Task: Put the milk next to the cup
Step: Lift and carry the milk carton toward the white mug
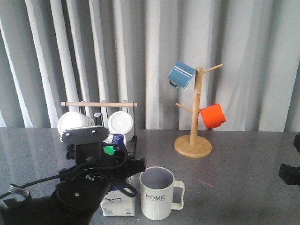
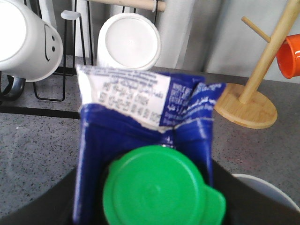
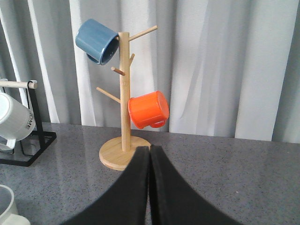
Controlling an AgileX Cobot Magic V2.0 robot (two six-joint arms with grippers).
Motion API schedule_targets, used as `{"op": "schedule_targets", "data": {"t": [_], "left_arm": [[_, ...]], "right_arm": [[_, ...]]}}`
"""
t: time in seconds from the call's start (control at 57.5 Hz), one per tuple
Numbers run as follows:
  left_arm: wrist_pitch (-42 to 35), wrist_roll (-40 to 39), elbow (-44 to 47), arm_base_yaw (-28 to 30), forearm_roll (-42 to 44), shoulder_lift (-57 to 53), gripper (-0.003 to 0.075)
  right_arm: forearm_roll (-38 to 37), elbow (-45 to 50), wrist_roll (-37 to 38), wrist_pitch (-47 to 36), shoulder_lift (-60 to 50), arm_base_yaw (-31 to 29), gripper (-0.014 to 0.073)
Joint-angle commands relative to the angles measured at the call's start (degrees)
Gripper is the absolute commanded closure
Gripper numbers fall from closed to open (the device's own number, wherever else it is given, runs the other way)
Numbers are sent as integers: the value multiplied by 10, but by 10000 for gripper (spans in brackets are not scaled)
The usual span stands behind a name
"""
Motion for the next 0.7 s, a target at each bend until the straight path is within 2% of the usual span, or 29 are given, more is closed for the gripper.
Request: {"op": "schedule_targets", "data": {"t": [0.0, 0.348, 0.679], "left_arm": [[-13, 0, -18, -3, 18, -11, 627], [21, 0, -18, -3, 18, 1, 627], [12, 0, -18, -3, 28, 1, 627]], "right_arm": [[-5, -20, -7, -40, -4, -3, 602], [-5, -20, -7, -40, -4, -3, 602], [-5, -20, -7, -40, -4, -3, 602]]}}
